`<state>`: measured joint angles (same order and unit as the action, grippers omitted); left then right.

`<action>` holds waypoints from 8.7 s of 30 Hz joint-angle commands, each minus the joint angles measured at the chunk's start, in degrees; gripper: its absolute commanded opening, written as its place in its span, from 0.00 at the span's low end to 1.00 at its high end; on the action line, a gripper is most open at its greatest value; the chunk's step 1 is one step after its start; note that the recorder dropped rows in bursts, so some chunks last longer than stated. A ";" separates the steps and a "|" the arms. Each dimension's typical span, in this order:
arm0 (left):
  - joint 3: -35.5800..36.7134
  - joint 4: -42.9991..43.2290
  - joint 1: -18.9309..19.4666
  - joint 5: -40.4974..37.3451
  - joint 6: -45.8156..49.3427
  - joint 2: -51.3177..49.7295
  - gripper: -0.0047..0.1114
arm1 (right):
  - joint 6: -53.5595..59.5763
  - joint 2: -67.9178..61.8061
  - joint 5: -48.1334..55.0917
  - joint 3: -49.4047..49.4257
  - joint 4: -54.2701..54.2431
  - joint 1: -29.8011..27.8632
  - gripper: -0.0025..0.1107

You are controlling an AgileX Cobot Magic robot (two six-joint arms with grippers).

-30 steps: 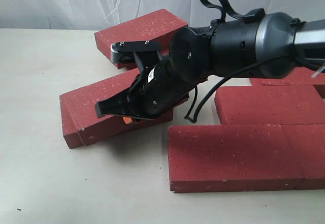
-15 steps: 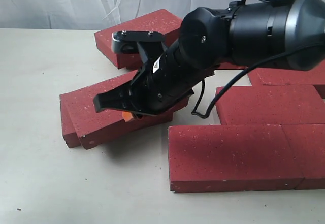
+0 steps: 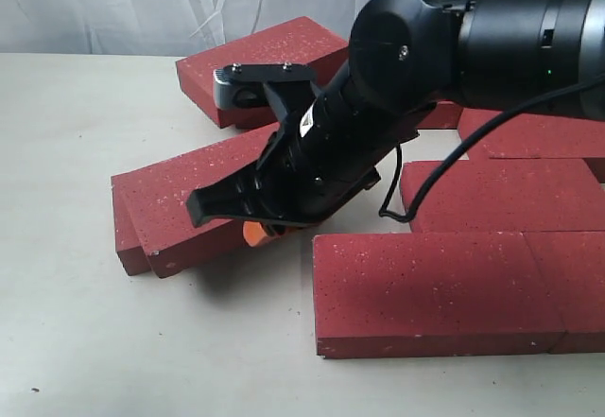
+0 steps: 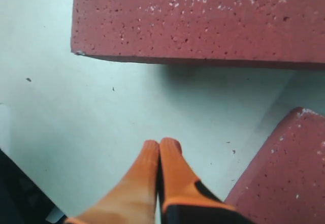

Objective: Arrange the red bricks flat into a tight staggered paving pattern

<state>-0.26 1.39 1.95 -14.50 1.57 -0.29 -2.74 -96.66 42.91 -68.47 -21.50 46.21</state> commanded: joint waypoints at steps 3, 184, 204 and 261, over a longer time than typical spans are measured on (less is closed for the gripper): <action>0.26 -0.08 0.26 0.79 -0.14 0.29 0.04 | 0.08 1.89 1.93 0.21 0.59 0.05 0.02; -42.98 -49.53 -11.19 -17.23 43.54 -89.88 0.04 | 0.09 -10.36 -13.88 0.21 7.35 -26.12 0.02; -46.96 -30.65 -11.19 -9.53 25.89 -89.99 0.04 | 10.85 -18.42 -19.58 0.21 -6.25 -19.46 0.02; -52.37 -10.20 -11.88 -15.85 4.79 -93.17 0.04 | 6.36 -14.74 -11.74 -6.08 -9.01 -16.44 0.02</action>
<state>-51.53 -7.07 -9.47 -30.38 6.40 -94.09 3.08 -112.82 31.45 -74.19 -29.72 29.72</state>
